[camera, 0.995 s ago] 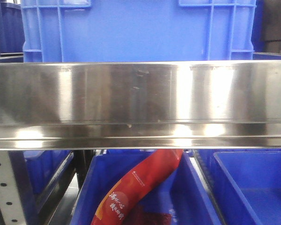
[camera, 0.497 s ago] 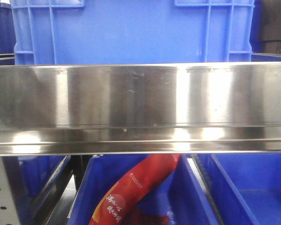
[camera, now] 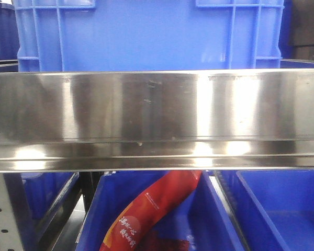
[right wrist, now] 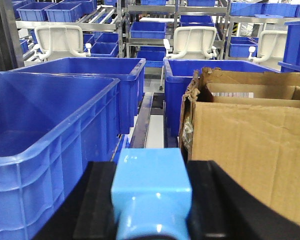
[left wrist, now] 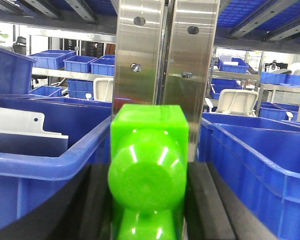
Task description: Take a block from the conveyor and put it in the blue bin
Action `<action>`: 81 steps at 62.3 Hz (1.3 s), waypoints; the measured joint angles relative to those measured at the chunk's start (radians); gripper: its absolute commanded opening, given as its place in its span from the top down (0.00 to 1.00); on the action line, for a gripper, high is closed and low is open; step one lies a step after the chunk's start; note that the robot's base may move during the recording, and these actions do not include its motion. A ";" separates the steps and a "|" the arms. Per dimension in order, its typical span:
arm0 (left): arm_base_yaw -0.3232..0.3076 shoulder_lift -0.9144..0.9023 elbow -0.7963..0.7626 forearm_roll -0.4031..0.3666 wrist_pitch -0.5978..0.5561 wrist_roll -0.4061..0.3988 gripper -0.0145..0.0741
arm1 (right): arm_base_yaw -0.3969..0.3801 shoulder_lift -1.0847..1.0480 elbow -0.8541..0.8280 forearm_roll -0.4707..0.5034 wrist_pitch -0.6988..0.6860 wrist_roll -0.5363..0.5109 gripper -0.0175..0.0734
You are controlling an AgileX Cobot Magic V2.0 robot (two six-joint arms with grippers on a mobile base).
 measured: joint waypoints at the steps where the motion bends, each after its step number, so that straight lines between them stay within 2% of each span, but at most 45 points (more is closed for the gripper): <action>1: -0.002 0.000 0.000 0.000 0.000 0.000 0.96 | 0.000 0.000 0.000 0.000 0.000 0.000 0.99; 19: -0.076 0.000 0.000 0.000 -0.008 0.000 0.96 | 0.000 0.000 0.000 0.000 0.000 0.000 0.99; 27: -0.124 0.000 -0.002 0.000 -0.005 0.002 0.96 | 0.000 0.000 0.000 0.037 -0.030 0.001 0.99; 46: -0.216 0.164 -0.191 -0.002 0.053 0.090 0.96 | 0.003 0.059 -0.086 0.050 -0.089 -0.005 0.99; 55: -0.280 0.309 -0.308 -0.008 0.067 0.096 0.96 | 0.059 0.132 -0.156 0.051 -0.112 -0.005 0.99; 67: -0.397 0.518 -0.442 -0.007 0.068 0.099 0.96 | 0.202 0.267 -0.240 0.051 -0.158 -0.005 0.99; 73: -0.468 0.612 -0.491 -0.007 0.025 0.099 0.96 | 0.266 0.344 -0.280 0.051 -0.205 -0.005 0.99; 81: -0.554 0.728 -0.522 -0.007 -0.108 0.099 0.96 | 0.322 0.463 -0.335 0.051 -0.273 -0.005 0.99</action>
